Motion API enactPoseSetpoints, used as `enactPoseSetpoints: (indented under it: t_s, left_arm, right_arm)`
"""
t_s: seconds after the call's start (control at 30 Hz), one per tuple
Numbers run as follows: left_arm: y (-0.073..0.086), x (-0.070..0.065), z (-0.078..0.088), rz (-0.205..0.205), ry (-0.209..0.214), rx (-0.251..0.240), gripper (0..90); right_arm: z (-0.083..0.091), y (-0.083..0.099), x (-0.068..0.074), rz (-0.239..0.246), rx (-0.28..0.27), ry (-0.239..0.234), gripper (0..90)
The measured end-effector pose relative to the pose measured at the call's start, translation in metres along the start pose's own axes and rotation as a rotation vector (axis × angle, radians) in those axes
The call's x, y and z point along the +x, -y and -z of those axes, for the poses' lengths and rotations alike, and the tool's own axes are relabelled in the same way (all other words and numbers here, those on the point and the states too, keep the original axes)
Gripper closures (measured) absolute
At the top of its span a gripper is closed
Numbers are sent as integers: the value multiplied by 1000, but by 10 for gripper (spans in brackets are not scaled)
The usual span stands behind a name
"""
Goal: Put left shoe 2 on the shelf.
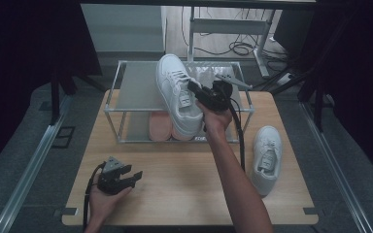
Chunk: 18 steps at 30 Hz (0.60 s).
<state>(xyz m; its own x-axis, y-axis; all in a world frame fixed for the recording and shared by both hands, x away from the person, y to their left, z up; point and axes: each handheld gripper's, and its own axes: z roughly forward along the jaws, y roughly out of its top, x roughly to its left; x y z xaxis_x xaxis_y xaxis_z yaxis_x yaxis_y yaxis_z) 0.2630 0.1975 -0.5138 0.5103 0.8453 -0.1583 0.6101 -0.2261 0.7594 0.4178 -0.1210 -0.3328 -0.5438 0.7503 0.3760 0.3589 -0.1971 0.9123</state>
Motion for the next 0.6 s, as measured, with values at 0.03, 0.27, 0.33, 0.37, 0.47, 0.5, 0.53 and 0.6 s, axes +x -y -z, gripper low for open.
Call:
enactPoseSetpoints:
  t_s: [0.03, 0.27, 0.33, 0.37, 0.47, 0.5, 0.53, 0.6]
  left_arm:
    - [0, 0, 0, -1, 0, 0, 462]
    - [0, 0, -1, 0, 1, 1, 462]
    - [0, 1, -1, 1, 4, 1, 462]
    - [0, 1, 0, 3, 2, -1, 462]
    - [0, 2, 1, 7, 5, -5, 462]
    - [0, 3, 2, 7, 4, -7, 462]
    - [0, 3, 2, 6, 5, -8, 462]
    - [0, 3, 2, 9, 7, -7, 462]
  right_arm:
    - [-1, 0, 0, 1, 0, 0, 814]
    - [-13, -7, 1, 2, 1, 9, 814]
    - [-17, -9, 2, 5, 4, 14, 814]
    - [-19, -11, 2, 9, 4, 16, 814]
    - [-26, -15, 2, 7, 5, 28, 814]
    - [-29, -16, 2, 8, 6, 35, 814]
    - [-31, -17, 2, 9, 7, 41, 814]
    - [-37, -19, 2, 6, 12, 52, 814]
